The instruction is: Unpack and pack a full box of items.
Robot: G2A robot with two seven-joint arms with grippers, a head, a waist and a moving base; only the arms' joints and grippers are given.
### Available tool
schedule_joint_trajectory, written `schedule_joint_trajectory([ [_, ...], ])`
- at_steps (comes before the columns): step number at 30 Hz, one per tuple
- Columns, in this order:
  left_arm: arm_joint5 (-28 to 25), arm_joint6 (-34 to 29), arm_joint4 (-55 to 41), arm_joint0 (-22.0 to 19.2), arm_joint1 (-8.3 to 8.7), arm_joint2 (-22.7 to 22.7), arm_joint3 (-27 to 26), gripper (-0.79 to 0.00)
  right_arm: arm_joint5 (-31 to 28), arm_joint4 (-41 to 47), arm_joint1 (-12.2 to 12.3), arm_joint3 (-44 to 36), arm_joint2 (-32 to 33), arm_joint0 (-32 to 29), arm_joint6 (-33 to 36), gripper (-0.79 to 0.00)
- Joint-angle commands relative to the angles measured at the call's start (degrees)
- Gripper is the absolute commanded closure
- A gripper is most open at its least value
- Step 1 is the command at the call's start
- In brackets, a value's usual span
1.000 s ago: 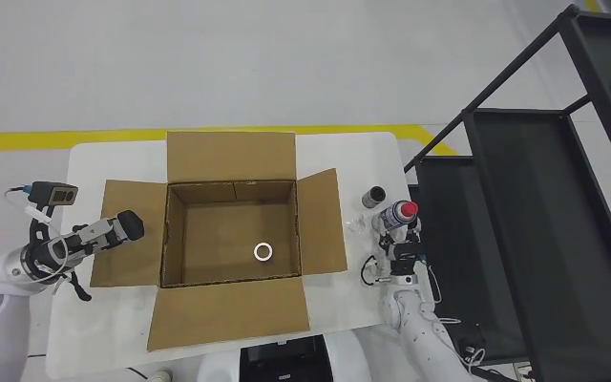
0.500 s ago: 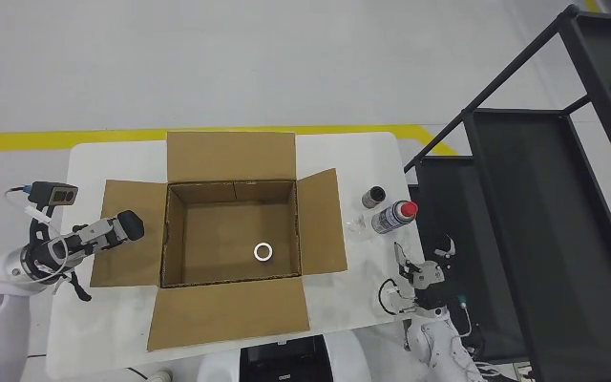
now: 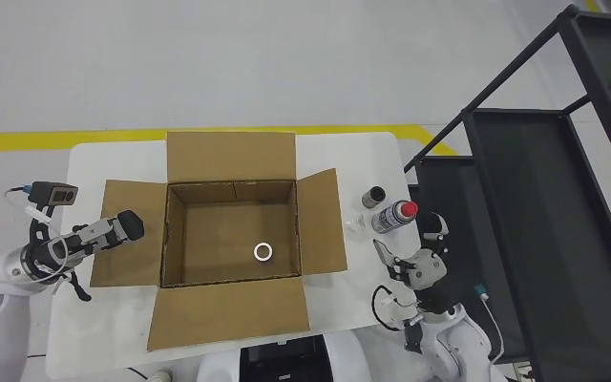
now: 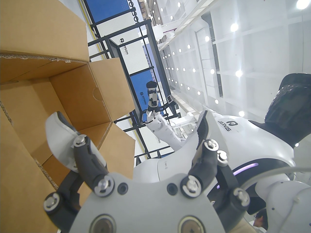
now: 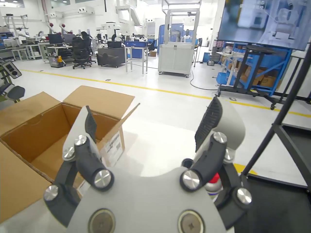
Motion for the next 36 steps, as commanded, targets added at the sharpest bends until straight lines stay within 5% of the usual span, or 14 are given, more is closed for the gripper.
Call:
schedule_joint_trajectory([
  [1,0.0,0.0,0.0,0.0,0.0,0.0,0.0,-0.785,-3.03,-0.21,0.27,-2.42,-0.01,0.31,4.24,-0.785],
  [6,0.0,0.0,0.0,0.0,0.0,0.0,0.0,-0.785,-6.74,-0.84,0.82,-7.92,-0.1,1.62,15.22,-0.785],
  [11,0.0,0.0,0.0,0.0,0.0,0.0,0.0,-0.785,-15.82,3.58,1.75,-10.79,-0.16,4.64,35.37,-0.785],
  [20,0.0,0.0,0.0,0.0,0.0,0.0,0.0,-0.785,-14.66,14.49,2.61,-14.02,-2.4,12.46,63.7,-0.785],
  [26,0.0,0.0,0.0,0.0,0.0,0.0,0.0,-0.785,-13.78,15.04,2.98,-15.08,-7.21,16.26,70.09,-0.785],
  [36,0.0,0.0,0.0,0.0,0.0,0.0,0.0,-0.785,-13.27,14.73,2.99,-15.08,-7.67,16.72,70.39,-0.785],
])
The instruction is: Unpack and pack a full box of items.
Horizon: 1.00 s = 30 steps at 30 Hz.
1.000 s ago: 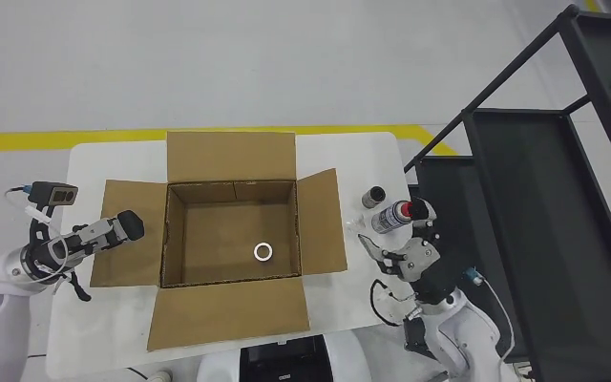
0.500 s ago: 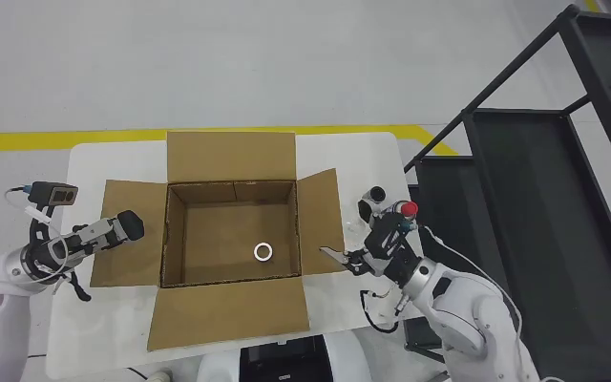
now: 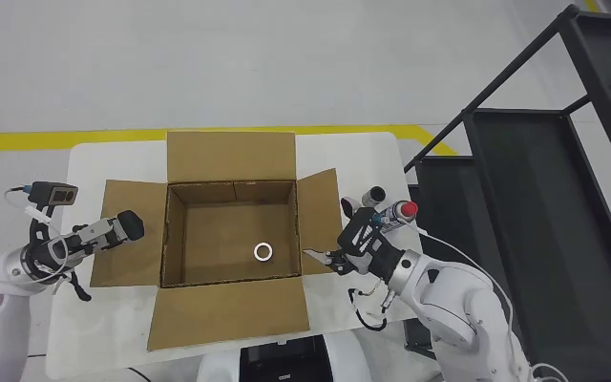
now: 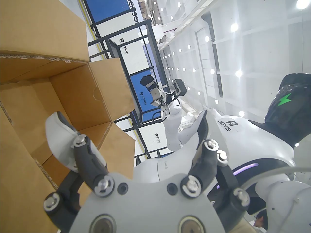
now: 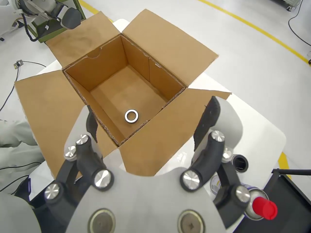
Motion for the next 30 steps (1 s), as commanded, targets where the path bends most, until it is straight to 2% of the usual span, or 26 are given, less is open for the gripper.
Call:
schedule_joint_trajectory([
  [1,0.0,0.0,0.0,0.0,0.0,0.0,0.0,-0.785,-0.01,0.01,0.0,0.0,0.0,0.0,0.0,-0.785],
  [13,0.0,0.0,0.0,0.0,0.0,0.0,0.0,-0.785,-0.03,0.19,0.0,0.0,-0.1,0.15,-0.32,-0.785],
  [15,0.0,0.0,0.0,0.0,0.0,0.0,0.0,-0.785,-0.67,0.24,0.1,0.0,-1.05,1.45,-0.41,-0.785],
  [17,0.0,0.0,0.0,0.0,0.0,0.0,0.0,-0.785,1.3,1.65,0.09,0.0,-2.3,3.14,1.01,-0.785],
  [20,0.0,0.0,0.0,0.0,0.0,0.0,0.0,-0.785,6.69,3.85,-0.08,0.0,-5.84,6.55,7.35,-0.785],
  [25,0.0,0.0,0.0,0.0,0.0,0.0,0.0,-0.785,17.69,5.7,-0.62,0.0,-14.69,14.83,24.73,-0.785],
  [30,0.0,0.0,0.0,0.0,0.0,0.0,0.0,-0.785,24.65,3.63,-1.71,5.45,-25.31,22.94,32.01,-0.785],
])
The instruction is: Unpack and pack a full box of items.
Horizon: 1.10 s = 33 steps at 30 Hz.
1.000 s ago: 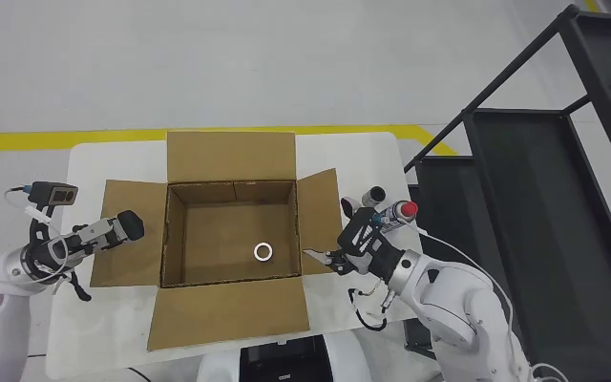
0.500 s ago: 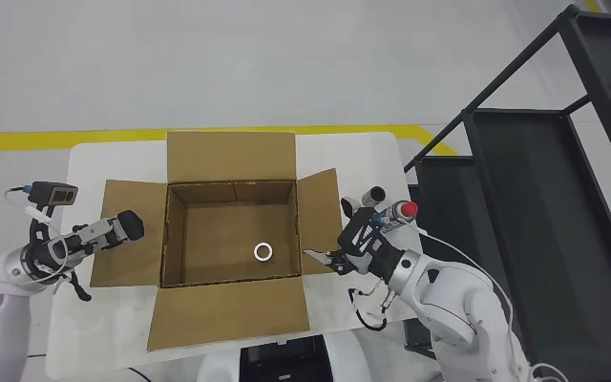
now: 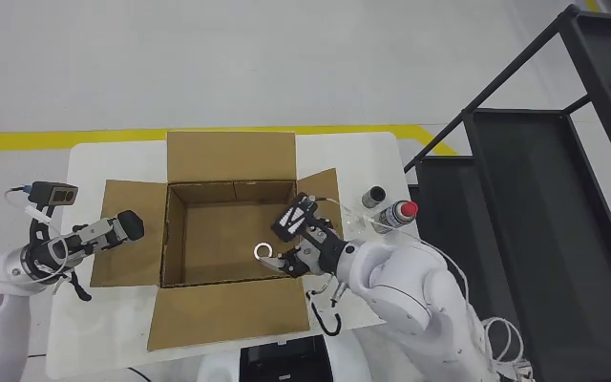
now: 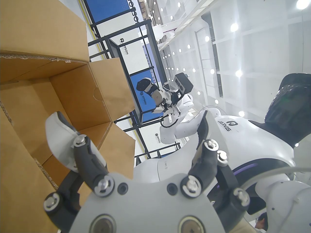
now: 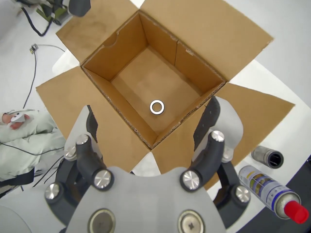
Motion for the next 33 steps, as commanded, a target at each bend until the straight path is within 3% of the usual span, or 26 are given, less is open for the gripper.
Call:
schedule_joint_trajectory([
  [1,0.0,0.0,0.0,0.0,0.0,0.0,0.0,-0.785,3.35,0.55,-0.54,3.32,-3.87,3.33,2.06,-0.785],
  [7,0.0,0.0,0.0,0.0,0.0,0.0,0.0,-0.785,11.62,-0.07,-2.27,12.99,-9.76,11.8,3.3,-0.785],
  [14,0.0,0.0,0.0,0.0,0.0,0.0,0.0,-0.785,19.55,4.13,-3.78,21.81,-10.34,17.34,2.36,-0.785],
  [33,0.0,0.0,0.0,0.0,0.0,0.0,0.0,-0.785,19.55,4.13,-3.78,21.81,-10.34,17.34,2.36,-0.785],
])
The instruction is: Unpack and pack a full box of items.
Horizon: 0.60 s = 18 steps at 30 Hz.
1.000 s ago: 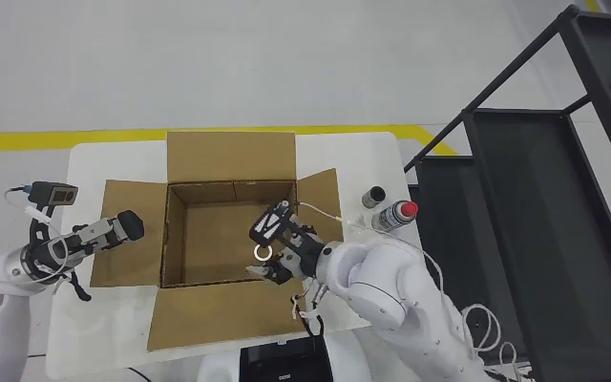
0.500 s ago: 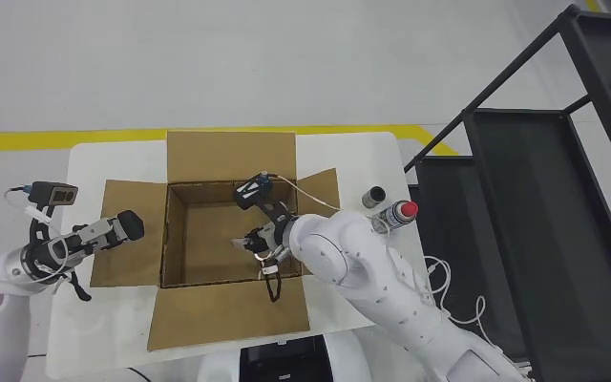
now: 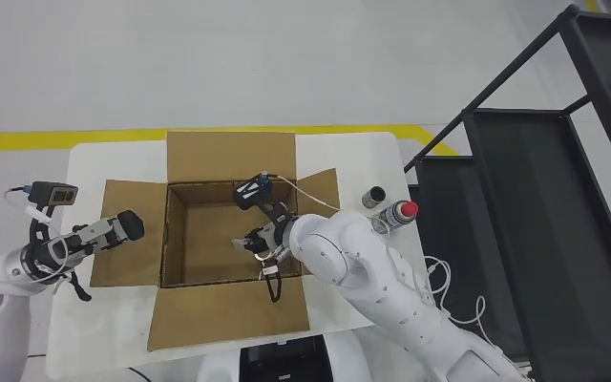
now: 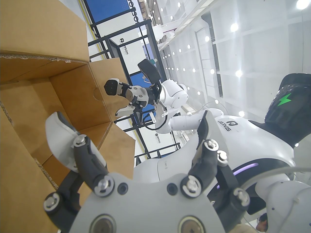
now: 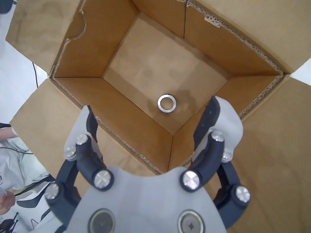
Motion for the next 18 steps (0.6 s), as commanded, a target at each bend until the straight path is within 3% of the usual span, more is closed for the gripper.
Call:
schedule_joint_trajectory([
  [1,0.0,0.0,0.0,0.0,0.0,0.0,0.0,-0.785,0.0,0.0,0.0,0.0,0.0,0.0,0.0,-0.785],
  [5,0.0,0.0,0.0,0.0,0.0,0.0,0.0,-0.785,0.61,2.28,-0.17,0.72,0.05,-0.42,-0.81,-0.785],
  [12,0.0,0.0,0.0,0.0,0.0,0.0,0.0,-0.785,6.83,5.65,-1.53,8.72,-1.88,3.74,0.27,-0.785],
  [18,0.0,0.0,0.0,0.0,0.0,0.0,0.0,-0.785,11.68,3.22,-2.61,14.7,-5.3,6.82,2.13,-0.785],
])
